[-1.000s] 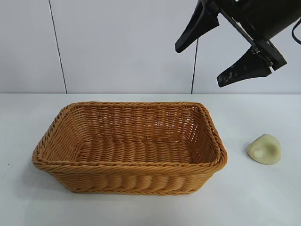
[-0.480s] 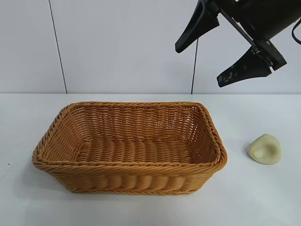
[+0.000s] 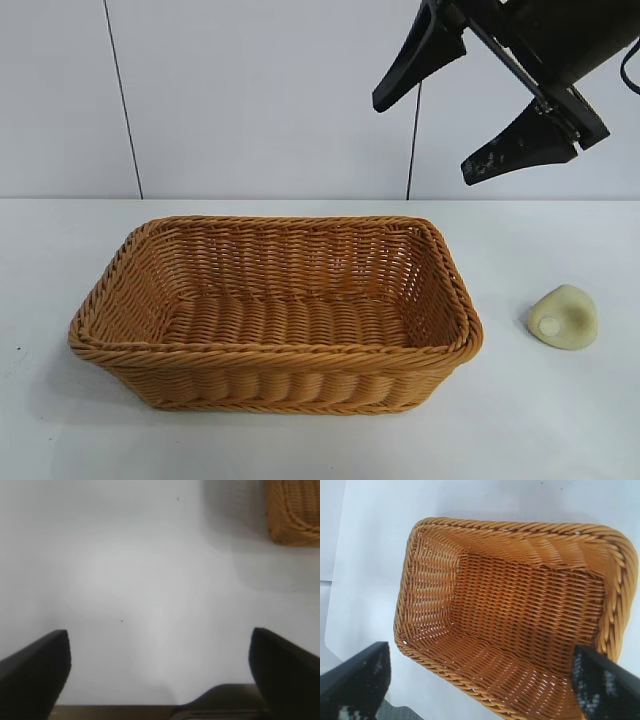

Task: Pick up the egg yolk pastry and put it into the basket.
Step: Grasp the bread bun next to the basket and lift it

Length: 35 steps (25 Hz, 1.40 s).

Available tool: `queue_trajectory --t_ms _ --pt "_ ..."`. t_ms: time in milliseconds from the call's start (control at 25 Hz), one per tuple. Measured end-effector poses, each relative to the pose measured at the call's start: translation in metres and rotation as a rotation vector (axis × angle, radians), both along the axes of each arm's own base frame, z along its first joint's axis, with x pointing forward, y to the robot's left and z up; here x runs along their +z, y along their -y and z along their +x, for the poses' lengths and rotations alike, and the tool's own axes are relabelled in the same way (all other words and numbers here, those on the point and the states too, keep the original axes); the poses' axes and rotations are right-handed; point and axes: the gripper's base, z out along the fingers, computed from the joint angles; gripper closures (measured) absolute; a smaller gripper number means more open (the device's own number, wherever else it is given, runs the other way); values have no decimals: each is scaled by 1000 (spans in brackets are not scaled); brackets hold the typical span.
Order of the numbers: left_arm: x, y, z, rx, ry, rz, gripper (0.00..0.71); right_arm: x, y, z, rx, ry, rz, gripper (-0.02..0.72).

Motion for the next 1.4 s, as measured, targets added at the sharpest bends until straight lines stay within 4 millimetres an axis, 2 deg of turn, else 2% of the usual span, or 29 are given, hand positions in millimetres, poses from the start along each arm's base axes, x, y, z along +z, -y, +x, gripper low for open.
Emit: queue_trajectory --t_ms 320,520,720,1040,1240,1400 --pt "6 -1 -31 -1 206 -7 18 -1 0 -2 19 -11 -8 8" --pt "7 -1 -50 -1 325 -9 18 -4 4 -2 43 -3 -80 8" --pt "6 -1 -51 1 332 -5 18 -9 12 -3 53 -7 -195 8" --pt "6 -1 -51 1 332 -4 18 5 43 6 -40 -27 -504 8" --pt "6 -1 -51 1 332 -4 18 6 68 7 -95 -80 -531 8" --pt "6 -1 -51 1 332 -4 18 2 76 10 -119 -99 -532 8"
